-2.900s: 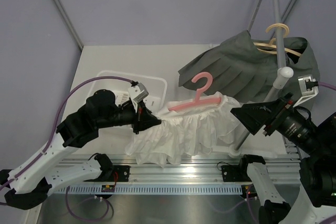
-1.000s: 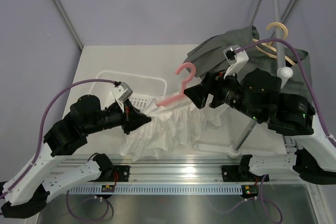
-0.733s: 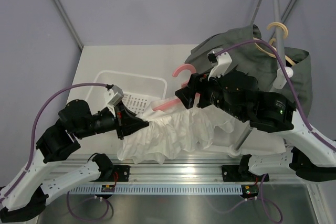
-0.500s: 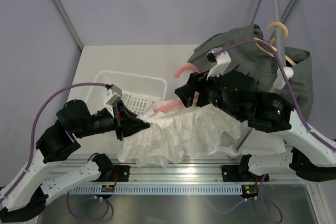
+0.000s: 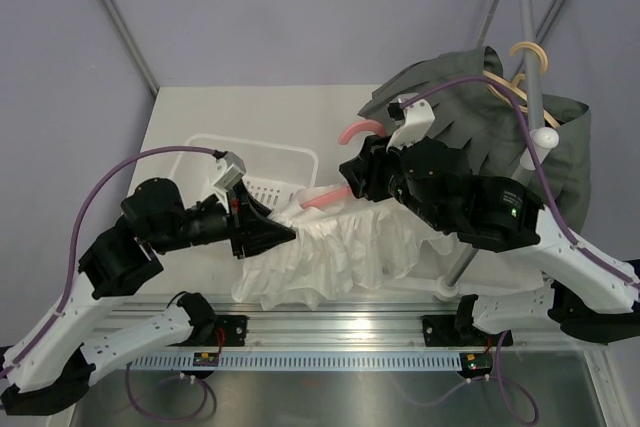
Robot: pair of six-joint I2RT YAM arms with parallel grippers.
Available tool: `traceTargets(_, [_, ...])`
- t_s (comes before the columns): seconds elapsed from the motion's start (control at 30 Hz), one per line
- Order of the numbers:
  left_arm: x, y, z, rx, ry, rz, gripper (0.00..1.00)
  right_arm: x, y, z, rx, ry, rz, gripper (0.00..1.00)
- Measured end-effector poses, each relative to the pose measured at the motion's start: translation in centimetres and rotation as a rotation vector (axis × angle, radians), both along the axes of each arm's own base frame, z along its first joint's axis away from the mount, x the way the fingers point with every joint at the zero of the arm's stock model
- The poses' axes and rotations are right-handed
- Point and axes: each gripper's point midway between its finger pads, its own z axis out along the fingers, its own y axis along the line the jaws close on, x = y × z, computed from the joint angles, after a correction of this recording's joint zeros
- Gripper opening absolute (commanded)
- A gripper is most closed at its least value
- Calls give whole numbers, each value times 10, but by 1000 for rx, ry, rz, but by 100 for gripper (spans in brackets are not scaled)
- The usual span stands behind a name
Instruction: Remove the skirt from the hanger
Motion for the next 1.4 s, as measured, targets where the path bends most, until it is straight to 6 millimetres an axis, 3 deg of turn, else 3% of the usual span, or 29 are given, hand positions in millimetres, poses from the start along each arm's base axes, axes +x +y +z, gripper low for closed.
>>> traceTargets(0.07, [2, -1, 3, -8, -8, 5, 51, 2, 1, -3, -18, 7, -11, 0])
traceTargets(0.1, [3, -2, 4, -12, -16, 6, 64, 3, 3, -6, -28, 11, -14, 0])
traceTargets(0.2, [4, 0, 7, -28, -33, 20, 76, 5, 9, -21, -77, 38, -27, 0])
traceTargets(0.33, [-1, 8, 2, -33, -47, 22, 81, 6, 6, -26, -118, 52, -46, 0])
traceTargets(0.47, [-5, 14, -6, -28, -60, 25, 87, 6, -3, -5, -87, 30, -64, 0])
traceTargets(0.73, [-5, 17, -31, 20, -34, 35, 85, 0, -25, 29, -11, -2, -74, 0])
traceTargets(0.77, [-4, 17, -34, 28, -28, 37, 84, -1, -27, 30, -9, -4, -76, 0])
traceTargets(0.87, [-3, 18, -43, 54, -17, 47, 53, -2, -35, 35, -1, -10, -85, 0])
traceTargets(0.9, [-2, 18, -44, 59, -15, 51, 25, -3, -37, 36, 3, -12, -86, 0])
traceTargets(0.97, [0, 19, -47, 67, -12, 62, 4, -5, -42, 38, 10, -15, -88, 0])
traceTargets(1.0, [1, 20, -48, 71, -14, 69, 0, -6, -45, 40, 14, -17, -91, 0])
traceTargets(1.2, [13, 26, -49, 83, -29, 143, 0, -10, -62, 43, 20, -23, -109, 0])
traceTargets(1.4, [28, 50, -38, 40, -62, 319, 0, -12, -66, 48, 48, -23, -122, 0])
